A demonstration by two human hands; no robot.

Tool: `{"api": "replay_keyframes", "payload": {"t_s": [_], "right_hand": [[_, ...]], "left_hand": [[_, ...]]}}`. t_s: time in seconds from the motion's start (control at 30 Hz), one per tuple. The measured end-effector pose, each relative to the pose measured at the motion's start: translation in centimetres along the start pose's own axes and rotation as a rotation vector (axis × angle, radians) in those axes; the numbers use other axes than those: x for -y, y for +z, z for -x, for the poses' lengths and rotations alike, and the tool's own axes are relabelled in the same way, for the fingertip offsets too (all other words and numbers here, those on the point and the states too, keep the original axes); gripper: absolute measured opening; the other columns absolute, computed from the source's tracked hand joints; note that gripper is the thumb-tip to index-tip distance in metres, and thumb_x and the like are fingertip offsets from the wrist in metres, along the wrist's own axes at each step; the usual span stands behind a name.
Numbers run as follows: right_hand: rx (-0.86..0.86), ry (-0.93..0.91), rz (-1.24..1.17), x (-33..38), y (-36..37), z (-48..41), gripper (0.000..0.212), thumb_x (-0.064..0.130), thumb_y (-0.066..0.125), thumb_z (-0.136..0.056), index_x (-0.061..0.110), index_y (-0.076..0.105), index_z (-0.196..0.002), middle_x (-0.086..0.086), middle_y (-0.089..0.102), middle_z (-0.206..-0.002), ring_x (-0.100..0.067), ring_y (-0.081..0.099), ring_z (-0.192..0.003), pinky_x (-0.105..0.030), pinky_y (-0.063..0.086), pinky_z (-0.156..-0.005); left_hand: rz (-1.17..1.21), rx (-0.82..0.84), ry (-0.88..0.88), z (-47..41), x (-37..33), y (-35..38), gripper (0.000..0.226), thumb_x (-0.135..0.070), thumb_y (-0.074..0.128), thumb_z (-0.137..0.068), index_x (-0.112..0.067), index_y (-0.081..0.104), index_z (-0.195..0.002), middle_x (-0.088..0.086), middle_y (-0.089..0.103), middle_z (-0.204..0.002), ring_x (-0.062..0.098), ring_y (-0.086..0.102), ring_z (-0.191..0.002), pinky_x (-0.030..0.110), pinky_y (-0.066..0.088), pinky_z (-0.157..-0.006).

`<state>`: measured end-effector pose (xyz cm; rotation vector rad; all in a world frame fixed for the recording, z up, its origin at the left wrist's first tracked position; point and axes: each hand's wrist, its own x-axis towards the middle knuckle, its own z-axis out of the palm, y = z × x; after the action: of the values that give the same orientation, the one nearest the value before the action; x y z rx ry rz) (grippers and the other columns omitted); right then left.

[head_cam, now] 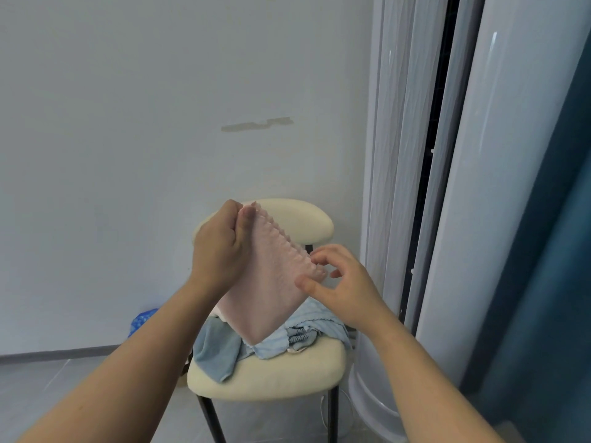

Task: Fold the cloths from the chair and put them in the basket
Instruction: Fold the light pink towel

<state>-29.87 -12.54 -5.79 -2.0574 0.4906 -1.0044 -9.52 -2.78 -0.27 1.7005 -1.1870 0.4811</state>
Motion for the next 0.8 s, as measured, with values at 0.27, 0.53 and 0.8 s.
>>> {"api": "replay_keyframes", "payload": {"t_s": [0.27,0.53,0.8], "right_hand": [[-0.066,-0.298,0.122,2.0,0.4,0.7,0.022,0.032,0.089,-0.074,0.030,0.076,-0.091,0.010,0.051,-0.124,-0.014,0.054,-0.115,-0.023,0.043,-0.098],[0.021,-0.409,0.522,2.7,1.4,0.7,0.027,0.057,0.073,-0.079,0.034,0.077,-0.092,0.016,0.051,-0.099,-0.010,0.045,-0.096,-0.038,0.042,-0.088],[0.038,-0.330,0.655,2.1,1.3,0.7,0.036,0.067,0.059,-0.083,0.035,0.072,-0.096,0.012,0.043,-0.094,-0.012,0.040,-0.092,-0.035,0.041,-0.086]], "left_hand": [[0.016,-0.033,-0.014,0.3,1.3,-0.1,0.043,-0.052,0.032,-0.103,-0.018,0.046,-0.081,-0.008,0.054,-0.069,0.002,0.055,-0.074,0.012,0.033,-0.059],[-0.013,0.000,0.009,0.6,1.7,0.2,0.050,-0.053,0.031,-0.103,-0.011,0.051,-0.083,-0.006,0.056,-0.071,0.008,0.053,-0.068,0.021,0.036,-0.059],[-0.032,0.026,0.003,0.6,2.2,-0.2,0.042,-0.049,0.033,-0.103,-0.017,0.046,-0.079,-0.009,0.052,-0.068,0.004,0.054,-0.071,0.015,0.033,-0.058]]}}
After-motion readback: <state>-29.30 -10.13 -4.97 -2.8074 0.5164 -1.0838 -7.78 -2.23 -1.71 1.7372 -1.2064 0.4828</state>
